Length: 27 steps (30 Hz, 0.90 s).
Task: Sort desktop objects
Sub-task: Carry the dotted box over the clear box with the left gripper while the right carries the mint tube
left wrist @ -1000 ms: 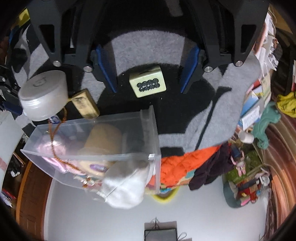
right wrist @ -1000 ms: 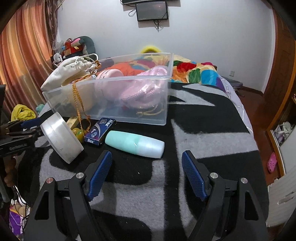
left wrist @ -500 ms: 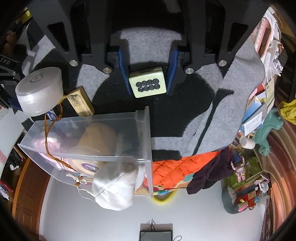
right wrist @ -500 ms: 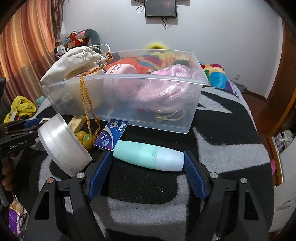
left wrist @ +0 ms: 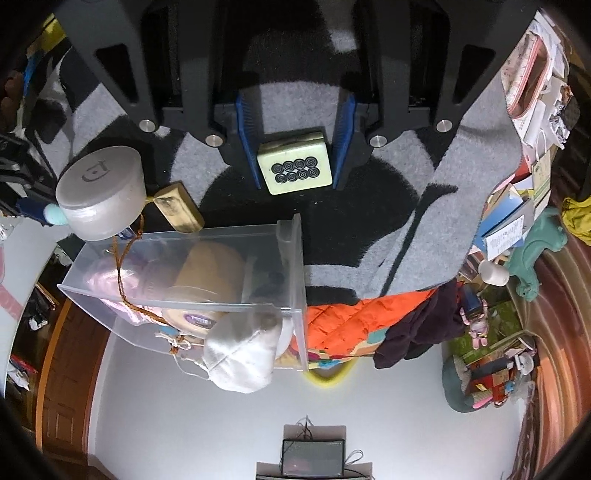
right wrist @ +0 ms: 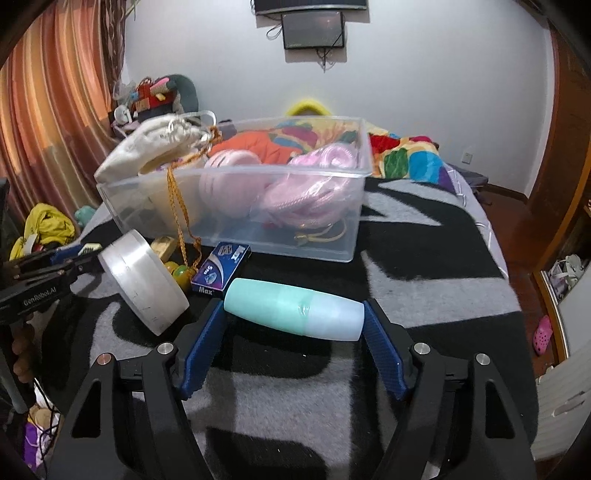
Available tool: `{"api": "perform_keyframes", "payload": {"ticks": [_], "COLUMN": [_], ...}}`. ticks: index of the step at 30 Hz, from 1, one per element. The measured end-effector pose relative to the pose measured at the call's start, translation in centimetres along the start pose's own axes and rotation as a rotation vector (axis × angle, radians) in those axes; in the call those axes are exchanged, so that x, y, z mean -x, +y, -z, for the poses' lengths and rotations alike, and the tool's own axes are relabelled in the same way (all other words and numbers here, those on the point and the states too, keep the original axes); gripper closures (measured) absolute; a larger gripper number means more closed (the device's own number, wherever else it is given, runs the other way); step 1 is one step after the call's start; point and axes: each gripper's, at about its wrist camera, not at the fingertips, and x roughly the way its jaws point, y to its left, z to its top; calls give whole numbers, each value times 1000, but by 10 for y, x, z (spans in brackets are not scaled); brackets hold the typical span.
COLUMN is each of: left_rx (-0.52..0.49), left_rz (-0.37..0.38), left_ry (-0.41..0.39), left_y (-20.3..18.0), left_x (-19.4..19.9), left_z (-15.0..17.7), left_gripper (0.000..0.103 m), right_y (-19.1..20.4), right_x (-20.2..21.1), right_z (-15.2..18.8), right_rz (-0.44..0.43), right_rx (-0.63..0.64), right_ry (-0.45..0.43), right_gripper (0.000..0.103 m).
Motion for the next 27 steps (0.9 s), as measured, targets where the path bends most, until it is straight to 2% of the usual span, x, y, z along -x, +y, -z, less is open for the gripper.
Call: {"api": "perform_keyframes", "payload": {"ticks": [5, 12, 18, 23, 27], "left_rx": [15, 15, 22, 16, -3], "left_rz": [-11, 26, 87, 115, 143], "left_ry": [-20, -94, -139, -154, -132], "left_y": [-1, -13, -23, -35, -47], "left_x": [7, 37, 51, 51, 43], "left_z": [1, -17, -39, -53, -62], "left_gripper": [66, 66, 66, 66, 66], "right_y": [-7, -12, -11, -8, -5], "right_x": [15, 22, 27, 30, 28], "right_z": [-6, -19, -28, -40, -49], "right_rz": [-11, -32, -34, -32, -29], "right_rx": [-20, -53, -42, -23, -2], "right_ry": [-42, -82, -114, -144, -158], "right_gripper": [32, 32, 32, 32, 32]}}
